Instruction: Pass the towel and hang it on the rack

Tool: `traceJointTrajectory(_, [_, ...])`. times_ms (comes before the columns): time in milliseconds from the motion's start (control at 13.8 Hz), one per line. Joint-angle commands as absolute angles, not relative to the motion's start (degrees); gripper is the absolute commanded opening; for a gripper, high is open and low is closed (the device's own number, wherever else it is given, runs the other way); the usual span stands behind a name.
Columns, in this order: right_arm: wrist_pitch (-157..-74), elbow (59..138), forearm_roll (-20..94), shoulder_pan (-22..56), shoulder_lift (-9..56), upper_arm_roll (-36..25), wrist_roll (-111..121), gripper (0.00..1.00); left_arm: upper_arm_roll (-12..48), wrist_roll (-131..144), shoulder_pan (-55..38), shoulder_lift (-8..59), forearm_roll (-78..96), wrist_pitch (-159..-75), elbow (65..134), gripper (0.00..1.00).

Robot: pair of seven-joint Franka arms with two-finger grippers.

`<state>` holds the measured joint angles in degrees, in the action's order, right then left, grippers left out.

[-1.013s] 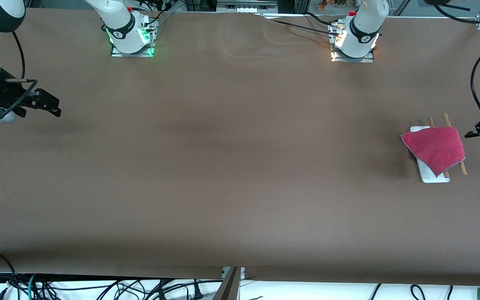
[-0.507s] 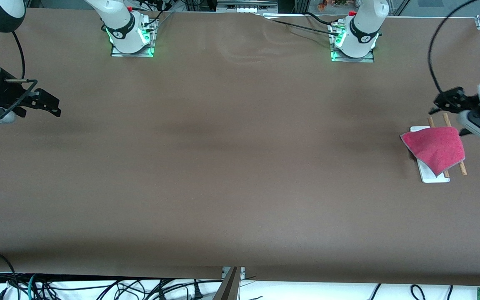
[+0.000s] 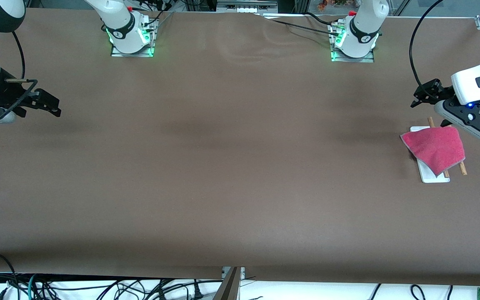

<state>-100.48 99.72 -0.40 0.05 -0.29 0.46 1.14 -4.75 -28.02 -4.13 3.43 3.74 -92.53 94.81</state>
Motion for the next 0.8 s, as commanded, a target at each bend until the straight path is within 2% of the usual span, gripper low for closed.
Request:
traceJointTrajectory(0, [-100.0,99.0,0.0,-0.1,-0.1,0.4,2.4,1.0,-5.1,-15.3,-4.7,1.4,2.1,-96.0,98.8,1.0])
traceJointTrajectory(217, [-100.0,99.0,0.0,-0.1,-0.1,0.4,2.4,1.0,-4.9,-3.5,-4.7,1.0,1.9,-97.6,99.2,1.0])
traceJointTrajectory(507, [-100.0,99.0,0.0,-0.2,-0.1,0.4,2.8,1.0,-4.8,1.3,-4.3,-2.7,1.8,-97.6,101.2,1.0])
traceJointTrajectory(724, [-100.0,99.0,0.0,-0.3,0.2,0.4,3.4,1.0,-4.7,2.1,-4.1,-2.7,0.5,-97.5,101.3,1.0])
